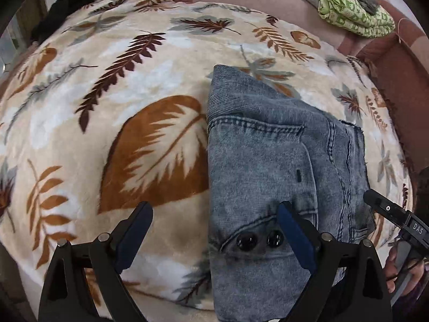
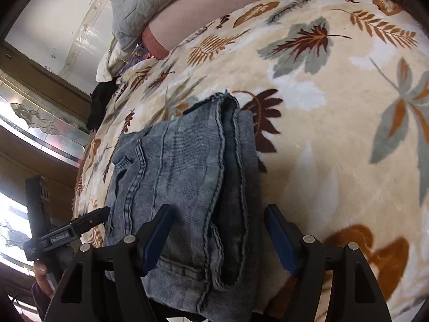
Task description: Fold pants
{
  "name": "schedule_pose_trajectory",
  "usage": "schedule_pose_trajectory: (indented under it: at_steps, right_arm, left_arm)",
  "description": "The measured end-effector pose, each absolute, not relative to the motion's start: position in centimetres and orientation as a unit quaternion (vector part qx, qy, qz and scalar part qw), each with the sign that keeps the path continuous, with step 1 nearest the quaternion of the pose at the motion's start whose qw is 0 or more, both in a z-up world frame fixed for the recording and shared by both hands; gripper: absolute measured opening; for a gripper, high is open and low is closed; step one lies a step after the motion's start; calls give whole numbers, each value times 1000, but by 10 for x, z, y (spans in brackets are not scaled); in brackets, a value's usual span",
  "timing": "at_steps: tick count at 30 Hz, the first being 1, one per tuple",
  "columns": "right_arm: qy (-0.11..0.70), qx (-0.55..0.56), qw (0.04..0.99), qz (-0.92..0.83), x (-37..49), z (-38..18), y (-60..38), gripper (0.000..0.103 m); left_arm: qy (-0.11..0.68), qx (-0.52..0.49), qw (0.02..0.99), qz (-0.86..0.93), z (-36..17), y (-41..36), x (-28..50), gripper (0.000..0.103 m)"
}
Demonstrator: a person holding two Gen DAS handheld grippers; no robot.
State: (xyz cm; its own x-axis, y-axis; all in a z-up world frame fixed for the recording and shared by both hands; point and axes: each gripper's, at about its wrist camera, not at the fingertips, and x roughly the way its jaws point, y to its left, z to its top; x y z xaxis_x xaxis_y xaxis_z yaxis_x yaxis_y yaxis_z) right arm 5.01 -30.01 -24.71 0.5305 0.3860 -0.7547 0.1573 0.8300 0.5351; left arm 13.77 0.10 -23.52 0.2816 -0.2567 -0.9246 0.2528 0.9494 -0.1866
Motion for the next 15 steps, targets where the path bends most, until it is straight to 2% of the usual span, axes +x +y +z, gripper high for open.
schedule_pose_trajectory:
  at_steps: [5, 7, 11, 15]
  right_arm:
    - [482, 294, 820, 94, 62, -249, -296, 73]
    - [475, 308, 816, 116, 63, -246, -294, 65]
    - [477, 305, 816, 119, 63, -251, -294, 55]
    - [478, 323, 809, 112, 66, -260, -302, 55]
  left_arm:
    - [585, -27, 788, -192, -243, -2, 152, 94]
    - [586, -37, 784, -201, -245, -1, 154, 94]
    - [586, -50, 780, -213, -249, 1, 157, 94]
    - [577, -34, 785, -223, -247, -8, 157, 86]
